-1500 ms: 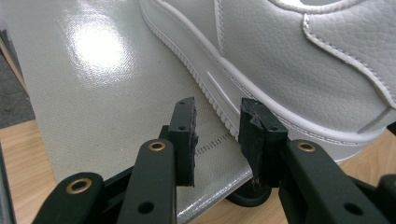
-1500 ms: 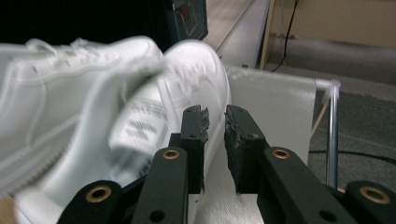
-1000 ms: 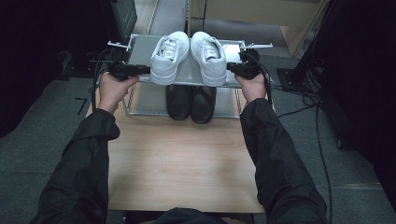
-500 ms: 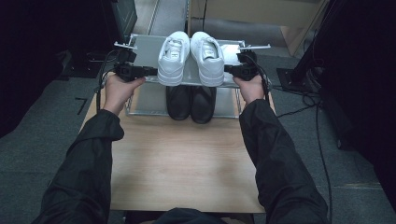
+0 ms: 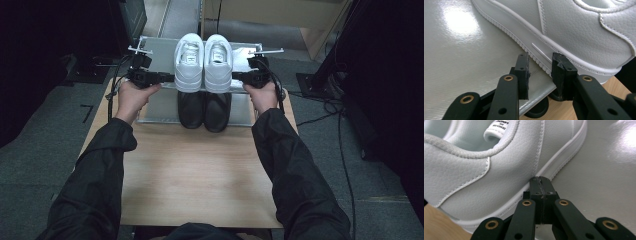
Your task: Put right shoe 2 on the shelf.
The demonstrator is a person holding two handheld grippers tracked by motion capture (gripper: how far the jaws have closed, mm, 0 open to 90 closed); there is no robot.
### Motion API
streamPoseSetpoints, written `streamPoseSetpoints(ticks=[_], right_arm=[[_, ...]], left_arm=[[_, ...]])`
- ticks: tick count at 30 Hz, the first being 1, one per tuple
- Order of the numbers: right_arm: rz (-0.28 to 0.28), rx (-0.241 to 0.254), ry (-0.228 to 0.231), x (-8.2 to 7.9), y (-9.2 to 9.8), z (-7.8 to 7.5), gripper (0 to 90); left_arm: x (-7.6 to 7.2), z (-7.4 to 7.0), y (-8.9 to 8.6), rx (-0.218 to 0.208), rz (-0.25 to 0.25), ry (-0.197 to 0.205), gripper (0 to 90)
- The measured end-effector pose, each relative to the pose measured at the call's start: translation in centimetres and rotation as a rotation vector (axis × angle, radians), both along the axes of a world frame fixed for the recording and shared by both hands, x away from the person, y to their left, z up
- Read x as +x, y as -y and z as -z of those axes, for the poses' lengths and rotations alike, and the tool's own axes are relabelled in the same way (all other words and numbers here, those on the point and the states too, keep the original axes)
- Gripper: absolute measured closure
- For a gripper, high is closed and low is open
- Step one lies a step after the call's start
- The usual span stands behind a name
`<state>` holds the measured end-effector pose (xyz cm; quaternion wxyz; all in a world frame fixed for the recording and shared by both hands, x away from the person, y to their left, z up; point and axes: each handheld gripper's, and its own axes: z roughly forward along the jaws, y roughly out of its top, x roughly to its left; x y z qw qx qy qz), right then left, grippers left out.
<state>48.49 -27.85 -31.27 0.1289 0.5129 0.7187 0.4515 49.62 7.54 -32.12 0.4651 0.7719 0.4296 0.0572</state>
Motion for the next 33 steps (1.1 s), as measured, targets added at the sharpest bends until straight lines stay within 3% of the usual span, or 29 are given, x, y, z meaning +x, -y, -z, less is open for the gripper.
streamPoseSetpoints(ticks=[1,5,8,10,11,14,16,21,24,26,27,33], right_arm=[[0.006,-0.036,0.009,-0.1,-0.5,0.0,90.0],[-0.008,-0.041,0.016,-0.2,-0.3,0.1,87.1],[-0.019,-0.059,0.039,-0.1,0.1,0.2,79.8],[-0.023,-0.062,0.048,-0.2,0.2,0.1,77.2],[-0.029,-0.084,0.077,-0.5,0.3,-0.1,74.3],[-0.045,-0.096,0.105,-0.7,0.6,-0.3,70.9],[-0.061,-0.097,0.185,-1.7,1.2,-0.5,68.7],[-0.095,-0.106,0.187,-2.8,1.7,-0.4,65.0],[-0.123,-0.086,0.208,-4.7,2.2,-0.3,63.6],[-0.127,-0.083,0.214,-5.0,2.3,-0.2,63.2],[-0.142,-0.082,0.223,-6.0,2.5,0.2,62.2],[-0.168,-0.063,0.222,-7.6,3.0,1.5,61.3]], left_arm=[[-0.1,0.0,0.2,0.014,0.001,0.007,67.9],[0.0,0.2,-0.1,0.011,-0.001,0.007,63.0],[0.1,0.2,-0.2,0.006,0.001,0.004,59.5],[0.0,0.1,-0.1,0.023,0.002,0.018,58.4],[-0.1,0.0,-0.3,0.034,0.007,0.018,56.1],[-0.5,-0.2,-0.5,0.055,0.007,0.027,54.7],[-1.1,-0.6,-1.0,0.040,0.013,0.039,53.0],[-2.2,-0.9,-1.3,0.035,0.033,0.050,51.1],[-3.4,-0.8,-1.3,0.027,0.052,0.068,49.7],[-3.7,-0.7,-1.3,0.024,0.053,0.066,49.0],[-4.2,-0.4,-1.3,0.035,0.057,0.063,48.6],[-5.4,0.5,-1.3,0.027,0.061,0.059,47.4]])
